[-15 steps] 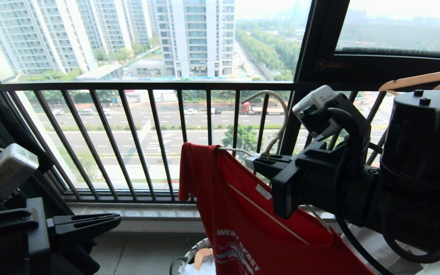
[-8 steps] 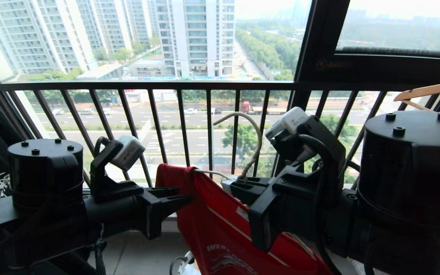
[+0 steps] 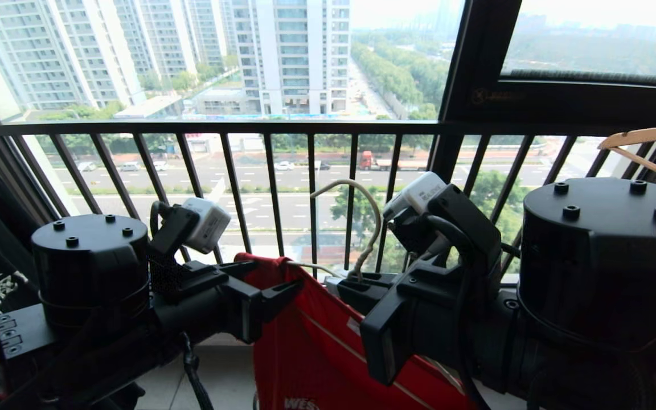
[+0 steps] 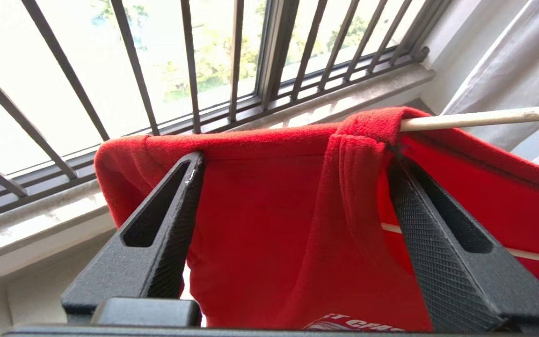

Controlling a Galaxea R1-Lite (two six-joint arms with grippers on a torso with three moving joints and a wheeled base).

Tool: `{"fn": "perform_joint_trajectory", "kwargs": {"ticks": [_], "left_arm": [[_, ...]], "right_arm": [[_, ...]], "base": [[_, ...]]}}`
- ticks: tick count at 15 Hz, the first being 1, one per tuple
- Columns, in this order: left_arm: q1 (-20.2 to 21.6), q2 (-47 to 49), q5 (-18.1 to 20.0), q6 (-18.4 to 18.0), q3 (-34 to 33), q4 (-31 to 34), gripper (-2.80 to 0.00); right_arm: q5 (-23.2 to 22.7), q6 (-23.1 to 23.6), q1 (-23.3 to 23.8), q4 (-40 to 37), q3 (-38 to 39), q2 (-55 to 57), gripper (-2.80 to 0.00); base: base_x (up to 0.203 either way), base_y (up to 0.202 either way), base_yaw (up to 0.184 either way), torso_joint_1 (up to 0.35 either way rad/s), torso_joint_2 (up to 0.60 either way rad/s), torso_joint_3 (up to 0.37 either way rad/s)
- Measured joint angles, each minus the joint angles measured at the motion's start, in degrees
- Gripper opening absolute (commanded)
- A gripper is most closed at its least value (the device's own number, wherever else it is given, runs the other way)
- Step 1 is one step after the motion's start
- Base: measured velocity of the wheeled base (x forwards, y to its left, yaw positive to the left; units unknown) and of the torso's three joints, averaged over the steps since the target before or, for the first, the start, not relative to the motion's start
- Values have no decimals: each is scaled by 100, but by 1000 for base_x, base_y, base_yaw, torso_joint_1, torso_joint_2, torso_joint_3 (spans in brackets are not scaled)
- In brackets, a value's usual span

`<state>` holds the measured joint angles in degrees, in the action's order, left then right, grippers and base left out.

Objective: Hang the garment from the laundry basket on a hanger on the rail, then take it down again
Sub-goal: Take the clothes off the clothes rack

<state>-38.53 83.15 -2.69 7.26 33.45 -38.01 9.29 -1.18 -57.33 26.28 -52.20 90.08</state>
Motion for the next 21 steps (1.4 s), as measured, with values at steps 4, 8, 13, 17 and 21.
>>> {"fn": "perform_joint_trajectory", "kwargs": {"ticks": [4, 8, 13, 17, 21], "left_arm": [[0, 54, -57, -150, -36, 0, -280], [4, 57, -311, -325, -62, -16, -280], [6, -201, -318, -409, -55, -7, -280], [27, -456, -324, -399, -3, 0, -280], [994, -421, -218, -357, 191, -7, -280]], "right_arm": [[9, 2, 4, 1, -22, -71, -280], [55, 3, 30, 0, -52, -136, -280], [143, 25, 230, 4, -121, -133, -280], [151, 94, 450, -3, -164, -136, -280], [151, 221, 560, -11, -149, -136, -280]], "base": [[0, 0, 0, 0, 0, 0], [0, 0, 0, 0, 0, 0], [0, 0, 0, 0, 0, 0], [0, 0, 0, 0, 0, 0], [0, 0, 0, 0, 0, 0]]}}
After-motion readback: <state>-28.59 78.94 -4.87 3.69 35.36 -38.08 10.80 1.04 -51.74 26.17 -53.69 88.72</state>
